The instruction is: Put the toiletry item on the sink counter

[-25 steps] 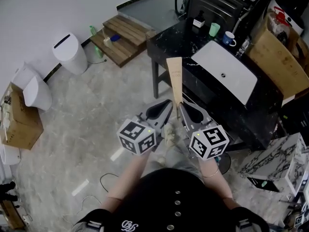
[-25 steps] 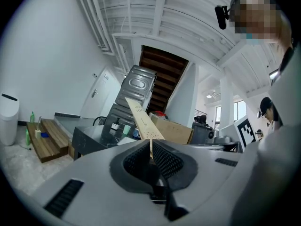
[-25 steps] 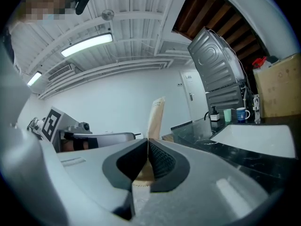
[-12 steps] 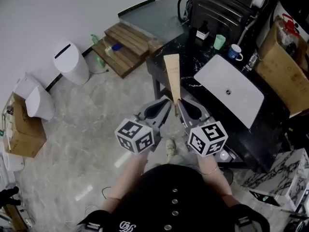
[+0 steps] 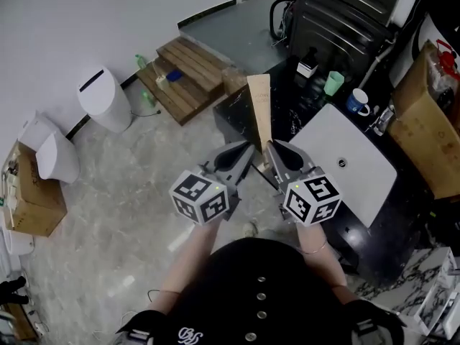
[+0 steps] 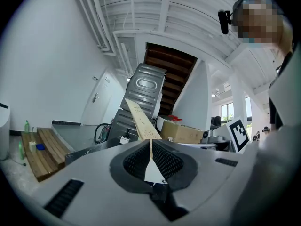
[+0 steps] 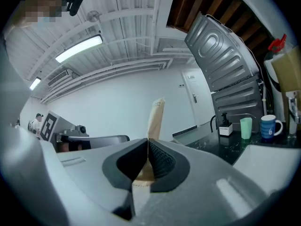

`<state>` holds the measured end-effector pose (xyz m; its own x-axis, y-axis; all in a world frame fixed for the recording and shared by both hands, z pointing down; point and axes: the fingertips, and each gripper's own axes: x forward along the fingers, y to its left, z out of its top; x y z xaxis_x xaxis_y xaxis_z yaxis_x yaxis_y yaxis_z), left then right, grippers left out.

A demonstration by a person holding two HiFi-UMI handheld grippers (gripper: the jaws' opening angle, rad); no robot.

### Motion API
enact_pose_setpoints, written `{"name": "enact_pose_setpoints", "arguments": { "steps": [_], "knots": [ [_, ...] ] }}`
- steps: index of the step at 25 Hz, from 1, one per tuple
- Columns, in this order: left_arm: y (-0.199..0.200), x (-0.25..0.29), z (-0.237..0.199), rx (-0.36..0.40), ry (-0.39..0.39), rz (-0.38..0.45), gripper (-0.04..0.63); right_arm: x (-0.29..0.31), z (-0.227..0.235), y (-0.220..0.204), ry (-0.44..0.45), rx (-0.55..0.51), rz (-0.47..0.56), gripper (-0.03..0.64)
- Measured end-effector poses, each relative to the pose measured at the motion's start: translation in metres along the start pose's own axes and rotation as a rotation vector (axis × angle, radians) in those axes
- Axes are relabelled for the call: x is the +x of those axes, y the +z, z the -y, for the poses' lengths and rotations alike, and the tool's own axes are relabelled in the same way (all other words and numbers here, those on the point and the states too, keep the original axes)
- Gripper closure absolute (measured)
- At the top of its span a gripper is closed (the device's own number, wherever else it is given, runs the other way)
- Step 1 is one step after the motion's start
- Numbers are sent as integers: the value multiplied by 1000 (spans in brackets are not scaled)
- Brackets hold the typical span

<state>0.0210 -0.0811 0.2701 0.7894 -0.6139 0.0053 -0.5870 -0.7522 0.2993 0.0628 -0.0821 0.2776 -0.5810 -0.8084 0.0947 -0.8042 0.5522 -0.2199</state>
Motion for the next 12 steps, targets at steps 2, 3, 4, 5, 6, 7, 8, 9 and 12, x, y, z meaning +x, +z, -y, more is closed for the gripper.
{"name": "enact_pose_setpoints", "arguments": {
  "steps": [2,3,4,5,6,7,8,9,12],
  "knots": [
    [-1,13,-10,-6,7,-5,572,10,13,2,4,-4,-10,609],
    [-2,19,-14,-10,12,-8,572,14,19,2,6,-5,-15,609],
    [-2,24,-19,-13,18,-8,572,18,24,2,8,-5,-20,609],
    [-2,27,-24,-16,25,-7,572,22,28,2,10,-4,-25,609],
    [-2,30,-29,-20,33,-4,572,25,31,2,12,-2,-30,609],
    [-2,33,-33,-24,42,-3,572,28,35,1,14,0,-34,609],
    [-2,35,-37,-29,48,-3,572,30,38,1,15,3,-39,609],
    [-4,38,-40,-34,52,-7,572,32,41,0,15,6,-43,609],
    [-8,46,-45,-48,52,-25,572,37,49,-3,15,13,-56,609]
  ]
}}
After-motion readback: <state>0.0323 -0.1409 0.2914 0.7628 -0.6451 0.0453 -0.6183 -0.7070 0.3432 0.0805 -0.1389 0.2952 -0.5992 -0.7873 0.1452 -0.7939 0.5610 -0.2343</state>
